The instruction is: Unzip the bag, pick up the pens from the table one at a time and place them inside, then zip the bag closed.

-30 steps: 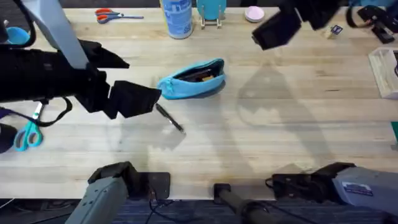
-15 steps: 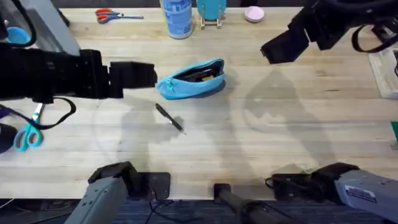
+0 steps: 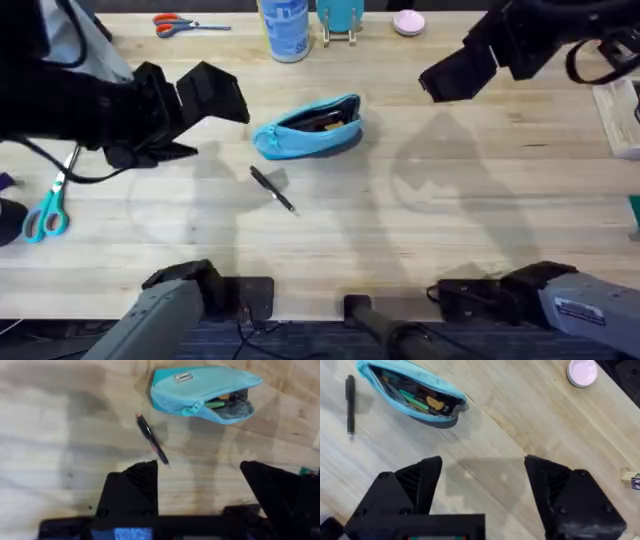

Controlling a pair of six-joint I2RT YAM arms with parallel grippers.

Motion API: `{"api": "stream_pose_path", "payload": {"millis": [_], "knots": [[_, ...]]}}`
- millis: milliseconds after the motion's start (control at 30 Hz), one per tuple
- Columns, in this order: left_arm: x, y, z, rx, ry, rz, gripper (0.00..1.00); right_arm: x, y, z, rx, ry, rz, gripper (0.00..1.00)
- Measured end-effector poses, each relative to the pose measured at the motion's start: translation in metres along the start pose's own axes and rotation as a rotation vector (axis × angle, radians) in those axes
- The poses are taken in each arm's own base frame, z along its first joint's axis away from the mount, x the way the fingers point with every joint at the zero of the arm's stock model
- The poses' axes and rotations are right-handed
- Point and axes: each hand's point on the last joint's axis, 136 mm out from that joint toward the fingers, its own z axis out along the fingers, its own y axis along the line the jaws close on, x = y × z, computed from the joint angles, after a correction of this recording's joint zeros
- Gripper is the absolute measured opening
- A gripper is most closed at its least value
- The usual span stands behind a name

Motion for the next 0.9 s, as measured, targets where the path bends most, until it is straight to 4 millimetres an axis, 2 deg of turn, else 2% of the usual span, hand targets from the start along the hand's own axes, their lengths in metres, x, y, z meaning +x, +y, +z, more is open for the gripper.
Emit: {"api": "stream_pose_path", "payload": {"millis": [333, 667, 900], "knots": [[-0.002, 0.008, 0.019, -0.055, 0.079, -0.166, 0.995, 0.000, 0.000, 0.000, 0.000, 0.000, 0.000, 0.997], [0.012, 0.007, 0.030, -0.248, 0.071, -0.155, 0.996, -0.001, 0.000, 0.000, 0.001, -0.003, -0.001, 0.997], [0.016, 0.001, 0.035, -0.314, 0.032, -0.163, 0.995, -0.001, -0.001, 0.005, -0.003, 0.006, 0.001, 0.997]]}}
